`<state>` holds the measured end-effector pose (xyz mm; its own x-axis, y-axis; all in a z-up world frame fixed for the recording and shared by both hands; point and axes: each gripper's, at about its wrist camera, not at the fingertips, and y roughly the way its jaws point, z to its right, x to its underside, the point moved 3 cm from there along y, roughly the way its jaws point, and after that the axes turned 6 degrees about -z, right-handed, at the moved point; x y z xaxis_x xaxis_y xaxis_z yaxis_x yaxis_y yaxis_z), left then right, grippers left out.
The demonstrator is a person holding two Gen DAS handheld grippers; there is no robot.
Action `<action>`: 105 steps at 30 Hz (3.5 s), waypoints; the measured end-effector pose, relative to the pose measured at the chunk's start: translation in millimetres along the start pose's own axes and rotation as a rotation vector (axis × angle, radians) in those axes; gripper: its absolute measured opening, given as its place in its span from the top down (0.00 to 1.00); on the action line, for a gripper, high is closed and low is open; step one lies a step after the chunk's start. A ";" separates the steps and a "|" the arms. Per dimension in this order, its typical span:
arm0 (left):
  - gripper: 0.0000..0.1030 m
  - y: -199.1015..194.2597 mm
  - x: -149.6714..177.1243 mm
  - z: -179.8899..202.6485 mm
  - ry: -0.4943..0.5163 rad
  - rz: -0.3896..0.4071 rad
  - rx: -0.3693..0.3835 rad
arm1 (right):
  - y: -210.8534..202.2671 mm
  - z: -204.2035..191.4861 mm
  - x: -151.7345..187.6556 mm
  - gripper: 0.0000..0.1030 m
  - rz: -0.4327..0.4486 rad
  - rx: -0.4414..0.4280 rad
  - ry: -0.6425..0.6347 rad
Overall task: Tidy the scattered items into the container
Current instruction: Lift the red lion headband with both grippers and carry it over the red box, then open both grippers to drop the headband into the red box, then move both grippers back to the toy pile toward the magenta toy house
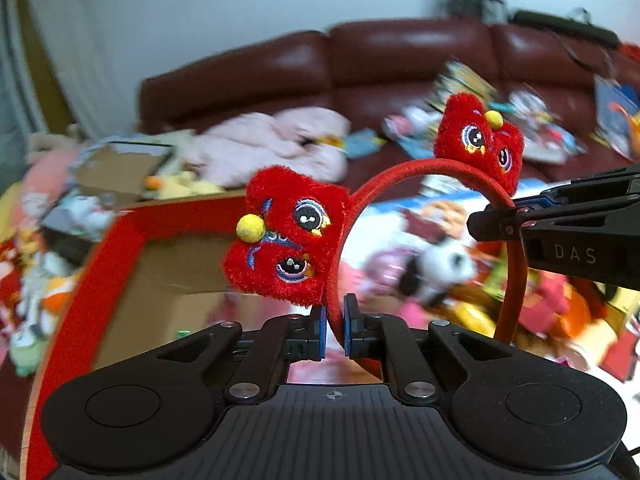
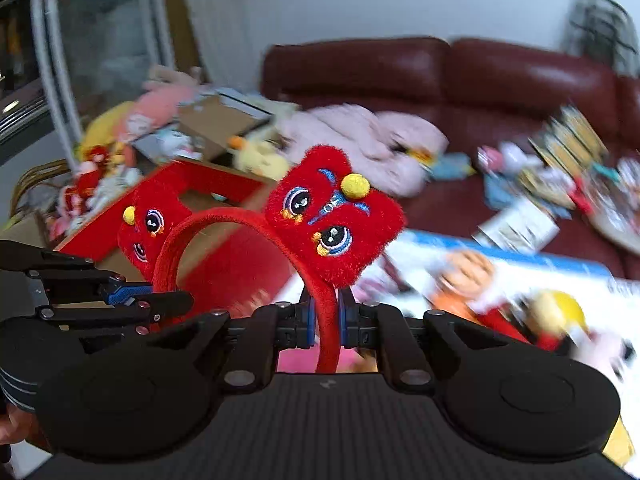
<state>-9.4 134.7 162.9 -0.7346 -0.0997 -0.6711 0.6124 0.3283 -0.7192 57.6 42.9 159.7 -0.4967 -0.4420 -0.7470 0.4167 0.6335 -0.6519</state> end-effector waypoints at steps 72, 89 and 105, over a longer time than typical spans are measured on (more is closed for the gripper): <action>0.11 4.0 26.8 -61.7 -0.041 -0.037 -0.110 | 61.7 -46.1 -18.3 0.16 -0.111 -0.057 -0.095; 0.09 29.0 47.4 67.7 0.158 -0.091 0.046 | 16.7 72.1 80.6 0.15 -0.164 0.070 0.210; 0.10 75.4 119.0 159.5 0.259 -0.188 0.239 | 3.9 146.5 196.5 0.19 -0.220 0.172 0.505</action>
<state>-4.0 -2.2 0.1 -0.8708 0.1133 -0.4784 0.4888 0.0958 -0.8671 73.2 -134.5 -8.7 -0.8700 -0.1669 -0.4640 0.3594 0.4297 -0.8284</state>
